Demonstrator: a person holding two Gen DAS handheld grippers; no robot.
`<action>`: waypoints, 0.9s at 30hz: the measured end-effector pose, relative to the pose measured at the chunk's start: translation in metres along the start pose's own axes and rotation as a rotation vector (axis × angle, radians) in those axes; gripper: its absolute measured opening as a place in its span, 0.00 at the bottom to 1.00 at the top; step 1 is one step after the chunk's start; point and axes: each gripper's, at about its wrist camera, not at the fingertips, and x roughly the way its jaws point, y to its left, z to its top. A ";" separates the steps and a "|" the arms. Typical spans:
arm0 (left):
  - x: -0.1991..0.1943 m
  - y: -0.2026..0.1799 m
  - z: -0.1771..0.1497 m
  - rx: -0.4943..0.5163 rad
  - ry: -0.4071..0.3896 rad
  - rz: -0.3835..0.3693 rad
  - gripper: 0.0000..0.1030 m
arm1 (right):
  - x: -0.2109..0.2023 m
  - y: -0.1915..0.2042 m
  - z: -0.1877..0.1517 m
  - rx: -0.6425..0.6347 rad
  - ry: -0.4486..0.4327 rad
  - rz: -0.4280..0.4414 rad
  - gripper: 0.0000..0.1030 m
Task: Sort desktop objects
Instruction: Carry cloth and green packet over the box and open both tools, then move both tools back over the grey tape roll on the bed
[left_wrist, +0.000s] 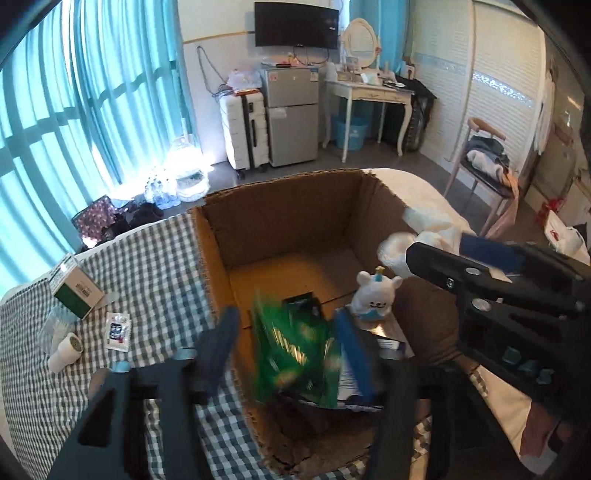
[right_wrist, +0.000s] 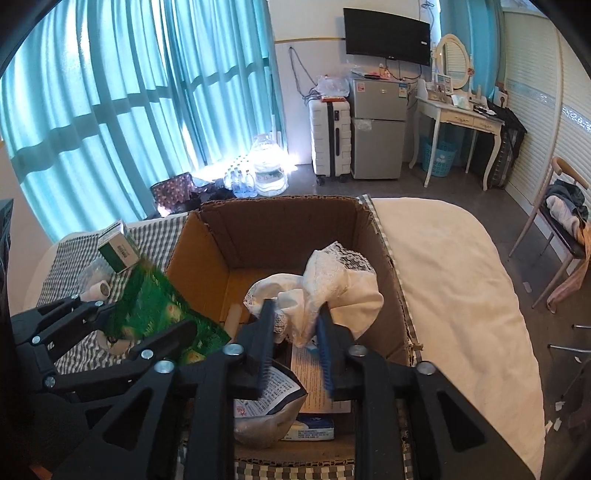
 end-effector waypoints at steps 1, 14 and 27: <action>-0.003 0.004 0.000 -0.014 -0.015 0.019 0.86 | -0.001 -0.003 0.000 0.021 -0.011 -0.003 0.61; -0.044 0.106 -0.033 -0.171 -0.031 0.130 0.95 | -0.015 0.006 0.007 0.067 -0.060 0.027 0.69; -0.076 0.294 -0.129 -0.395 0.015 0.478 1.00 | 0.013 0.173 -0.007 -0.213 -0.006 0.178 0.69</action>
